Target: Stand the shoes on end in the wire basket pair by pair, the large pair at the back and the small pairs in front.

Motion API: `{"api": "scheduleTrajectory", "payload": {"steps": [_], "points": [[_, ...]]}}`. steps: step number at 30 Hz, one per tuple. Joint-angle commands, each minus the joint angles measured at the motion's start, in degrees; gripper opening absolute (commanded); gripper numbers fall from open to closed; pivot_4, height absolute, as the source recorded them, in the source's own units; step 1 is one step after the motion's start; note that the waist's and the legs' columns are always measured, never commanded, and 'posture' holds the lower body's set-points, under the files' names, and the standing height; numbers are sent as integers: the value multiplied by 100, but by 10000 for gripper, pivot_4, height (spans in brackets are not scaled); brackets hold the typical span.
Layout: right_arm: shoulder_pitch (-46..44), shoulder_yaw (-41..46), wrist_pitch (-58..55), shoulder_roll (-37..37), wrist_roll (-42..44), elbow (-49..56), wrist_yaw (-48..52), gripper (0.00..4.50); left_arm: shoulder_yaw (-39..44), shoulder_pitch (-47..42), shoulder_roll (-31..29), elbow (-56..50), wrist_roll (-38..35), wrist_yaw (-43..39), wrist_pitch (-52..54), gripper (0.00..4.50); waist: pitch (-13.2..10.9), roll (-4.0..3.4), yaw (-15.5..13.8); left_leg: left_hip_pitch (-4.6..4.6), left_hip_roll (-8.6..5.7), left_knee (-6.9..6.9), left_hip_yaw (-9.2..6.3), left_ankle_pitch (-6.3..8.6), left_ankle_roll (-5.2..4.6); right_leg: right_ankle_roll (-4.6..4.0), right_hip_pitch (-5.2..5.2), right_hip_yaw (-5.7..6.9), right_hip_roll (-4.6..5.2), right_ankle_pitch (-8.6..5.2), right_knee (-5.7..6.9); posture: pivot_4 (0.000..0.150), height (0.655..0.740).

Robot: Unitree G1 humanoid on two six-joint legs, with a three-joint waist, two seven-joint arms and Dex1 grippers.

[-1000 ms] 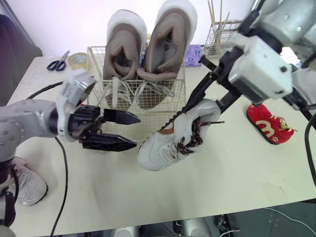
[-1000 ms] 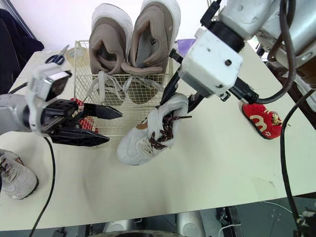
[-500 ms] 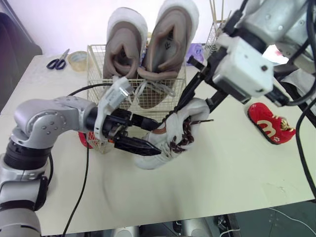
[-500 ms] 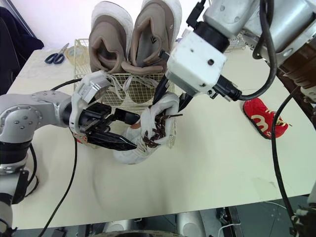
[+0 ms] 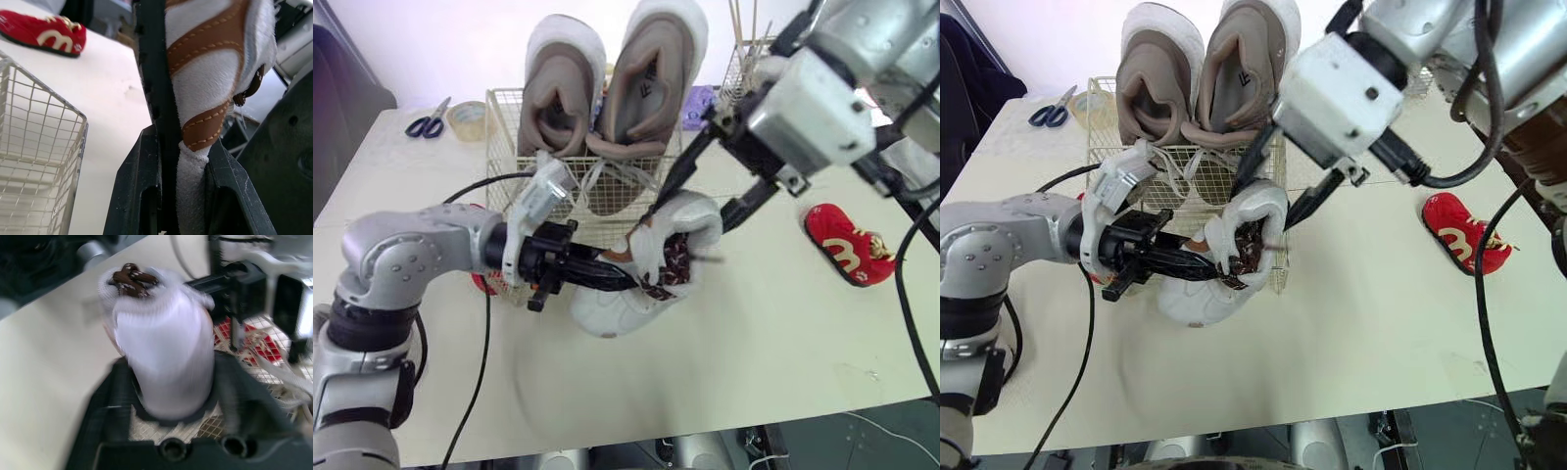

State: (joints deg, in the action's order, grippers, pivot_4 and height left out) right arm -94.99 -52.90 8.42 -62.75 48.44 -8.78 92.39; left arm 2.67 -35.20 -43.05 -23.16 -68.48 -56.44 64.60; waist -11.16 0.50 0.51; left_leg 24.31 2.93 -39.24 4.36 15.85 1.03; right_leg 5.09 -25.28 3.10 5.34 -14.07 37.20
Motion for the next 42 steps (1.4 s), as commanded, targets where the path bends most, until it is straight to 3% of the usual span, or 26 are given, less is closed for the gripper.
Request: {"api": "scheduleTrajectory", "payload": {"steps": [1,6,8,11,14,18,22,39,42], "points": [[571,1273,-1033,-352,-150,-177,-79,44468,635,577,284,-637,-292,664,-460,3085,0,1,-25,0,-2,-1,0,0,0,0,2,0,3,0,0,1500,7400],[1837,2976,-3073,-763,156,-134,-1481,44468,1112,1207,674,-1282,-670,1785,-899,3085,5,8,-132,-4,-4,-4,-1,-2,2,-2,7,1,6,2,-1,1500,7400],[2508,3815,-4189,-809,1053,169,-2034,44468,1245,1380,733,-1468,-890,2136,-1041,3085,7,12,-147,-7,-5,-2,-7,-2,3,-3,17,6,6,2,-5,1500,7400],[3593,5245,-5634,-332,3157,310,-3065,44468,1336,1615,742,-1626,-1081,2476,-1251,3085,10,16,-123,-21,-9,-2,-7,-1,1,-3,35,7,12,3,-8,1500,7400],[4468,5862,-6197,240,3932,684,-3797,44468,1361,1658,715,-1566,-1417,2625,-1408,3085,11,18,-123,-75,-7,6,-5,2,-4,-4,81,7,9,2,-11,1500,7400],[4836,6159,-6589,1067,4722,1057,-4629,44468,1304,1614,741,-1273,-1830,2506,-1544,3085,11,16,-121,-86,-6,7,-5,2,-5,-4,89,3,2,2,-9,1500,7400],[4991,6150,-6755,1595,5114,1556,-5281,44468,1131,1560,790,-1041,-1614,2330,-1663,3085,12,18,-137,-83,-7,7,-6,3,-5,-3,88,4,0,2,-10,1500,7400],[5221,6009,-6756,2486,5310,2449,-6427,44468,677,1388,1034,-826,-1291,2140,-1822,3085,15,24,-124,-82,-6,8,-10,3,-6,-2,93,1,-5,2,-17,1500,7400],[5199,5948,-6764,2575,5312,2480,-6539,36829,656,1374,1071,-793,-1226,2116,-1818,3085,15,24,-121,-82,-6,9,-11,3,-7,-3,93,2,-5,2,-16,1500,7400]]}}
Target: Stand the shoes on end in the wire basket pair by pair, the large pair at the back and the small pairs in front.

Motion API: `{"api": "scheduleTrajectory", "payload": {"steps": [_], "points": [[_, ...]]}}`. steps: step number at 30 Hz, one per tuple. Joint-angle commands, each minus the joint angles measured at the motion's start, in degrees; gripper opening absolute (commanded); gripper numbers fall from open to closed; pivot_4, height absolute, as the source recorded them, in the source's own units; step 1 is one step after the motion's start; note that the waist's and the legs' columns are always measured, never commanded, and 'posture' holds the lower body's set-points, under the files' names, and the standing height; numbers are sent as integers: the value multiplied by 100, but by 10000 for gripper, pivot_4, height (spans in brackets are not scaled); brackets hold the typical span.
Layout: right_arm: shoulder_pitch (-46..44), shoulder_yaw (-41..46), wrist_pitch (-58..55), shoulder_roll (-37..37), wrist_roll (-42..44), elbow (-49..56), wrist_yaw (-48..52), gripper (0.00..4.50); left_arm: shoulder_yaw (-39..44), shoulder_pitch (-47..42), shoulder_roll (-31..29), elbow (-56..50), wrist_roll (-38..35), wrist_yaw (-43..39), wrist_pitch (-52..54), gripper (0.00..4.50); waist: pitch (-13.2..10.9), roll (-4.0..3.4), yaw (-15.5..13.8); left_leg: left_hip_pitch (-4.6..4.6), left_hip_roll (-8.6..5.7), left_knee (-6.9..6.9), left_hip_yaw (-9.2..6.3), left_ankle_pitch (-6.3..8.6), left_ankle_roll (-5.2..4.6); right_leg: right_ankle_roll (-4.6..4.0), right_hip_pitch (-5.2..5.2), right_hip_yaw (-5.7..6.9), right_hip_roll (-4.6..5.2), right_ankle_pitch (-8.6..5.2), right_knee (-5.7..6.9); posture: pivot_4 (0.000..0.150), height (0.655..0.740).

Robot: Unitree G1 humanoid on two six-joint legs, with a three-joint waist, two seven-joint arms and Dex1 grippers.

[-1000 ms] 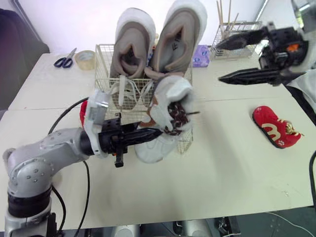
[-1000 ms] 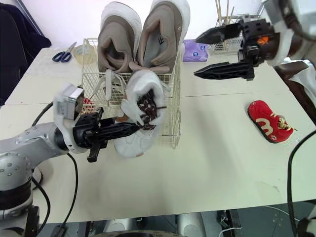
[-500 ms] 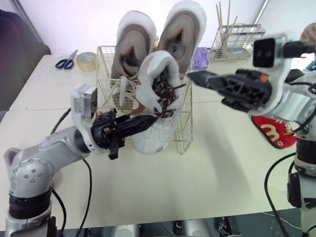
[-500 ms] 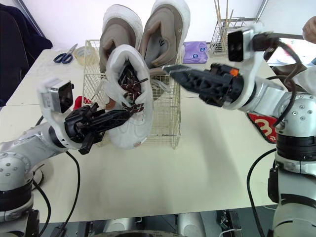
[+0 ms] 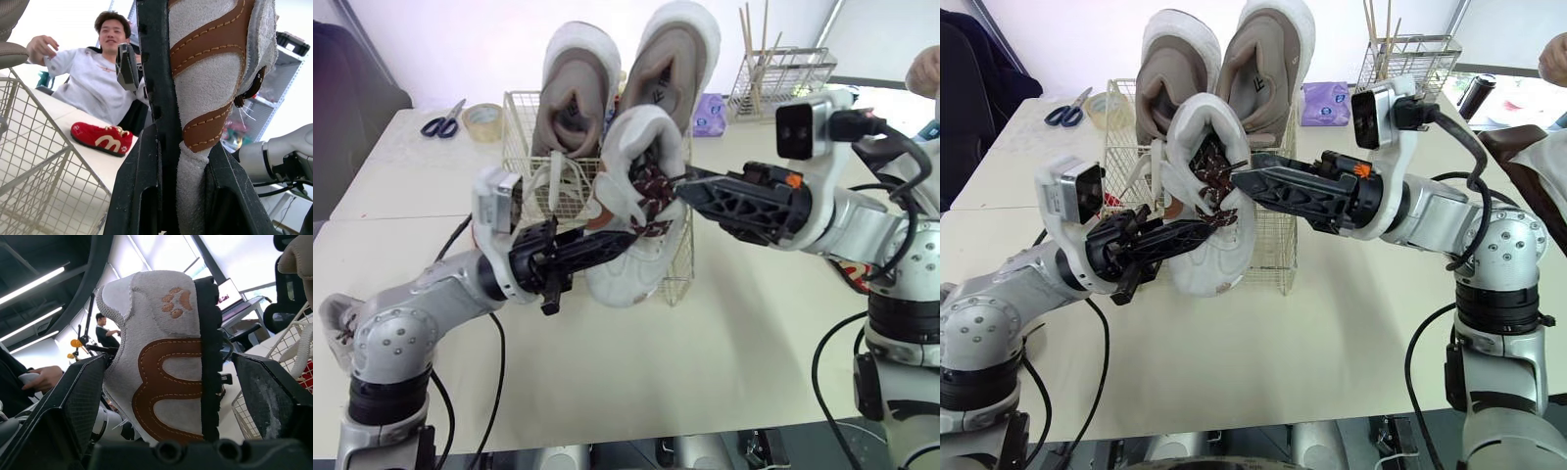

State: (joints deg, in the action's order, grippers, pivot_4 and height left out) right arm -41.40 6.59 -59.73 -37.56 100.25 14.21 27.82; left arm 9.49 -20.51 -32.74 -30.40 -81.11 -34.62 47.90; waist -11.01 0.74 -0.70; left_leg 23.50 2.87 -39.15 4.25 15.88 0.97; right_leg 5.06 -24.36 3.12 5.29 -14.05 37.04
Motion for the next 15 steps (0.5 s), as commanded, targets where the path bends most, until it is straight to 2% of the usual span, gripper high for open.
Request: {"api": "scheduleTrajectory", "payload": {"steps": [1,4,7,8,10,12,13,15], "points": [[-161,-11,36,70,133,186,-98,32297,-28,-101,48,-59,56,-76,-143,3085,0,0,-1,0,0,0,0,0,0,0,0,0,0,0,0,1500,7400],[-150,-23,-32,48,121,226,-87,17300,-34,-91,13,-64,126,-122,-103,3085,0,0,-2,0,0,0,0,0,0,0,0,0,0,0,-1,1500,7400],[-163,11,-35,30,124,230,-87,4800,-41,-60,-52,-59,188,-167,-58,3085,0,0,1,0,0,0,0,0,-1,0,0,0,0,0,-1,1500,7400],[-166,22,-33,26,128,230,-88,2342,-41,-55,-64,-54,206,-174,-50,3085,0,0,0,0,0,1,0,0,-1,0,0,0,0,0,-1,1500,7400],[-183,45,-33,16,150,221,-86,2016,-2,-60,-105,14,148,-172,2,3085,0,0,0,0,0,0,0,1,-1,0,0,0,0,0,-2,1500,7400],[-217,60,-35,4,127,219,-78,2016,56,-77,-183,72,-6,-197,82,13417,0,0,-1,0,0,1,0,1,-1,0,0,0,0,0,-2,1500,7400],[-241,70,-27,2,128,228,-86,2016,93,-66,-233,64,-25,-223,91,16379,0,0,1,0,0,1,-1,1,-1,0,0,0,0,0,-2,1500,7400],[-333,111,10,-11,109,224,-127,2016,206,-4,-355,7,36,-203,55,26285,0,0,6,0,1,1,-1,1,-2,-1,0,0,0,0,-2,1500,7400]]}}
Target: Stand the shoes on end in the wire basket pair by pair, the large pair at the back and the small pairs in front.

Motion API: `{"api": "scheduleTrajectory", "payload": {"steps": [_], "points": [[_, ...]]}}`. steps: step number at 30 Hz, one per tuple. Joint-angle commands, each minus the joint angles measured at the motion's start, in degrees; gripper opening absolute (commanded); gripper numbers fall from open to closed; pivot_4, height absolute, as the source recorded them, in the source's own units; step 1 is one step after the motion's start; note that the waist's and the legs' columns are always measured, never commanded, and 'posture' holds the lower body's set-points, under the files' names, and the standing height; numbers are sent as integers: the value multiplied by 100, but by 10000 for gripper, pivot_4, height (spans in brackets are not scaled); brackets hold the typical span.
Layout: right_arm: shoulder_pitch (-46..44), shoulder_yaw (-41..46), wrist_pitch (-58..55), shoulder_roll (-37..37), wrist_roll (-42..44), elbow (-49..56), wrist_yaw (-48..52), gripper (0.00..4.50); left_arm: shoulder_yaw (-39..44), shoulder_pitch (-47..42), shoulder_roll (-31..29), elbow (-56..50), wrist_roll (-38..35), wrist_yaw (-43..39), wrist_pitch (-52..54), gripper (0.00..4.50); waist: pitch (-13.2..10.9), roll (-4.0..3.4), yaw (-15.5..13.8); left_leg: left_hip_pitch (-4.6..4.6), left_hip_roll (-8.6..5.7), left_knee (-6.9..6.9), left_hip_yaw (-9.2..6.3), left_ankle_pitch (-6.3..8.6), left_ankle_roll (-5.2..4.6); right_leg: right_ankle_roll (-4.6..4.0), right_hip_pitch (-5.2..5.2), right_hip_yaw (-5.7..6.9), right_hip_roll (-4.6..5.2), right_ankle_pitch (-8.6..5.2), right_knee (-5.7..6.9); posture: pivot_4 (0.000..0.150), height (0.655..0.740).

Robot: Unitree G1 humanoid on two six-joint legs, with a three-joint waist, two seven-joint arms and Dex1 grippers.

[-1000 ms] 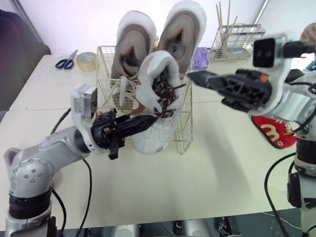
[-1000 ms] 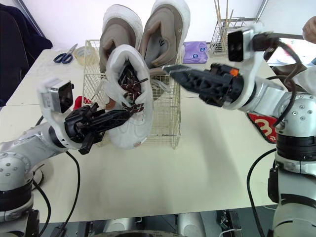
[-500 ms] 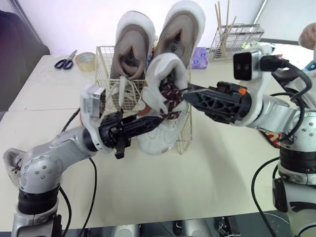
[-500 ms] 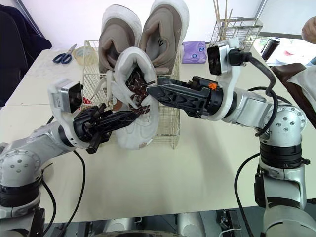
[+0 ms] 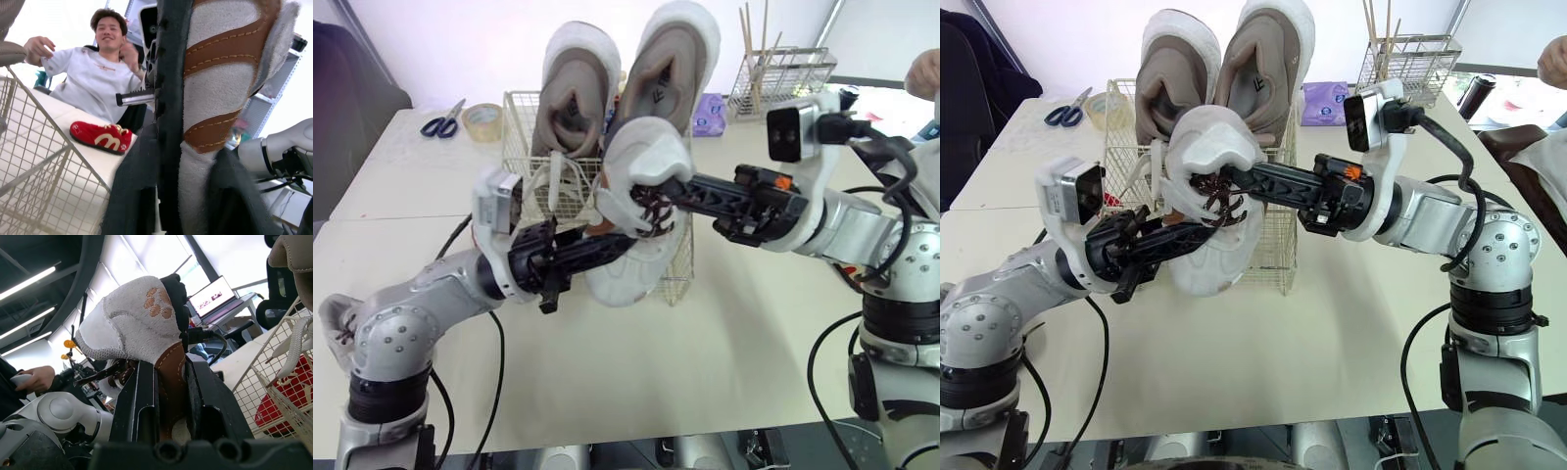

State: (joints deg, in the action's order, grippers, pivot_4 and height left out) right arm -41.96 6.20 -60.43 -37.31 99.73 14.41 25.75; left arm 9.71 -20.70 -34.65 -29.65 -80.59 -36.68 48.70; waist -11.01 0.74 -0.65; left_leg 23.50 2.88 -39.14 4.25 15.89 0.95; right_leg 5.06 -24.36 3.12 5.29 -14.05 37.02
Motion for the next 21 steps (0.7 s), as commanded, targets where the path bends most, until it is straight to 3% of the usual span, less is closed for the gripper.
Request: {"api": "scheduleTrajectory", "payload": {"steps": [1,3,8,12,21], "points": [[-337,170,102,-49,123,201,62,2016,265,84,-270,-119,-7,-28,-27,31084,0,0,2,0,0,1,0,0,0,0,-1,0,0,0,0,1500,7400],[-445,206,132,-85,6,187,54,2016,403,205,-464,-199,-8,-61,-39,40556,0,0,6,0,1,3,0,0,0,0,-3,0,0,0,0,1500,7400],[-869,423,288,-352,-609,7,256,2016,1263,557,-1187,-347,-261,64,-30,40556,-3,1,9,2,2,7,2,0,-1,-1,-7,0,0,-1,-2,1500,7400],[-1171,562,707,-564,-1616,-327,694,2016,2090,1018,-1950,-455,-338,46,116,40556,-3,0,-5,6,3,9,4,1,-1,-10,-12,0,0,-6,-10,1500,7400],[-745,57,1882,-254,-3847,-483,1705,2016,2547,1425,-2569,-828,-213,421,149,40556,-4,1,6,7,3,18,12,2,-1,-13,-10,-2,2,-7,-27,1500,7400]]}}
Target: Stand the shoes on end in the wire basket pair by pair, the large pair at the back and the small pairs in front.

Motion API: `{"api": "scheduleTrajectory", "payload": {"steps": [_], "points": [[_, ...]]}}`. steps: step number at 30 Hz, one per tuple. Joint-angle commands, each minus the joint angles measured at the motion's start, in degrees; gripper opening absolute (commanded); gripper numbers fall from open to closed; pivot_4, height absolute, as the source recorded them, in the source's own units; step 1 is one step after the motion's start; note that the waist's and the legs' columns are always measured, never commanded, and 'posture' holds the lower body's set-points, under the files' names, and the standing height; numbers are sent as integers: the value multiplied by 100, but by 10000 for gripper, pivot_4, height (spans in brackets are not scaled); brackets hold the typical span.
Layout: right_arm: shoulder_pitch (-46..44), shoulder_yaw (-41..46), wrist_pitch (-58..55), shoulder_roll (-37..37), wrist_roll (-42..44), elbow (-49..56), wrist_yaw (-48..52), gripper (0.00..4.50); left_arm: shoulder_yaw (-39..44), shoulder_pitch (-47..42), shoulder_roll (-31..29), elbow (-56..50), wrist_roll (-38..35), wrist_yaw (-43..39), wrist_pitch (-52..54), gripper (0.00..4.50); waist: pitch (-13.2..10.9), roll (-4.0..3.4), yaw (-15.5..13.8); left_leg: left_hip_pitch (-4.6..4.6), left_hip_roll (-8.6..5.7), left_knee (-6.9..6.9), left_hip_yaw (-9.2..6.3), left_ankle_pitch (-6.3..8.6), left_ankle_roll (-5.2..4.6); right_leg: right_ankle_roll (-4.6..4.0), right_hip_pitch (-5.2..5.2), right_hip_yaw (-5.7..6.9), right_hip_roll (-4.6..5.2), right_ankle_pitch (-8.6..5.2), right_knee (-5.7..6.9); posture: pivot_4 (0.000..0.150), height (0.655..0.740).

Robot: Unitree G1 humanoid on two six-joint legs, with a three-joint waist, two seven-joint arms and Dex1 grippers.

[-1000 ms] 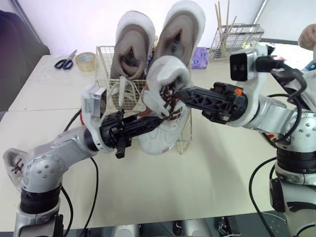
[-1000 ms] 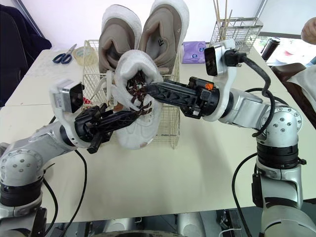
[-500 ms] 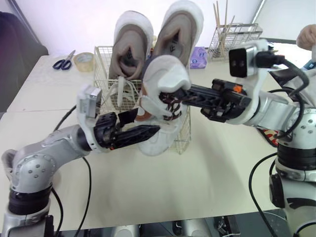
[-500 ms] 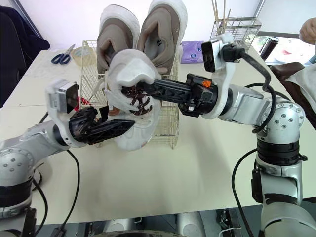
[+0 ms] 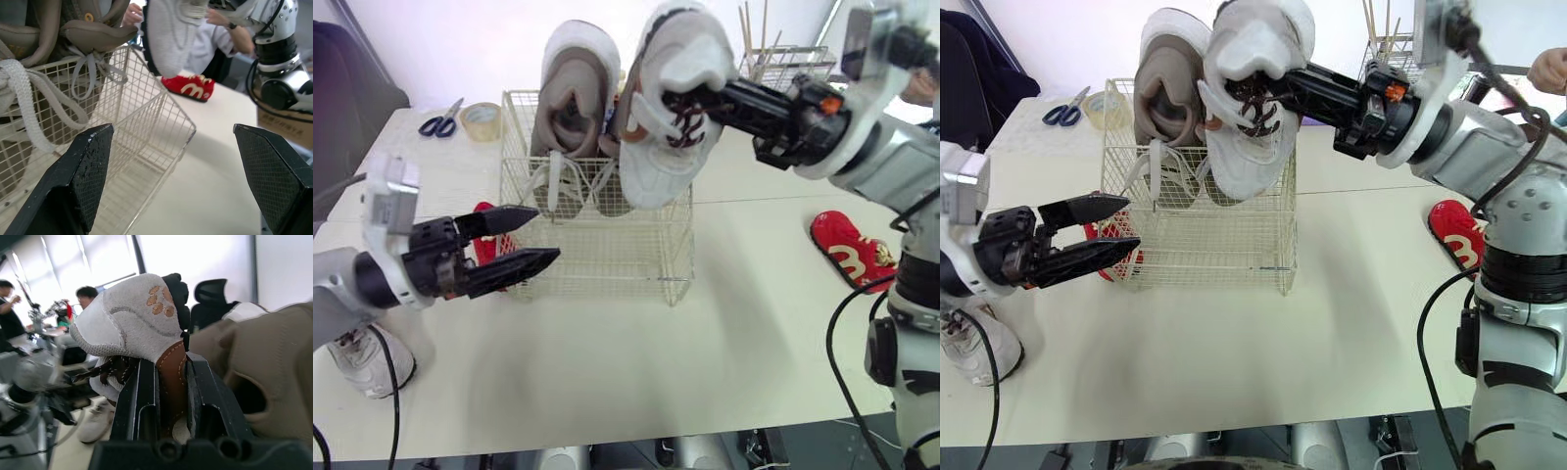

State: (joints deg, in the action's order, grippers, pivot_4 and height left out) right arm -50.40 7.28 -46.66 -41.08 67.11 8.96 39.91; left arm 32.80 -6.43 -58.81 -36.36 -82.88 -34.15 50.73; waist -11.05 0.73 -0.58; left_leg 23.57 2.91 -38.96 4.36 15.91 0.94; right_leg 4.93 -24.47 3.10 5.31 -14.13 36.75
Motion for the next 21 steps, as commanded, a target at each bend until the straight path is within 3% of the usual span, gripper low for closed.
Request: {"api": "scheduleTrajectory", "payload": {"steps": [1,12,21], "points": [[200,-110,674,180,-827,57,387,2016,274,7,-195,-180,-19,229,-49,40556,0,1,-1,0,1,1,-1,0,0,5,0,1,-1,3,0,1500,7400],[778,-378,1505,663,-2069,-74,1004,2016,468,177,-372,-14,-317,282,7,40556,-1,-1,6,-2,1,2,1,0,1,5,-2,0,-1,3,1,1500,7400],[943,-457,1677,816,-2496,61,1113,2016,441,211,-331,133,-294,239,-12,40556,-1,-1,8,-2,1,3,1,0,2,3,-2,1,-1,2,1,1500,7400]]}}
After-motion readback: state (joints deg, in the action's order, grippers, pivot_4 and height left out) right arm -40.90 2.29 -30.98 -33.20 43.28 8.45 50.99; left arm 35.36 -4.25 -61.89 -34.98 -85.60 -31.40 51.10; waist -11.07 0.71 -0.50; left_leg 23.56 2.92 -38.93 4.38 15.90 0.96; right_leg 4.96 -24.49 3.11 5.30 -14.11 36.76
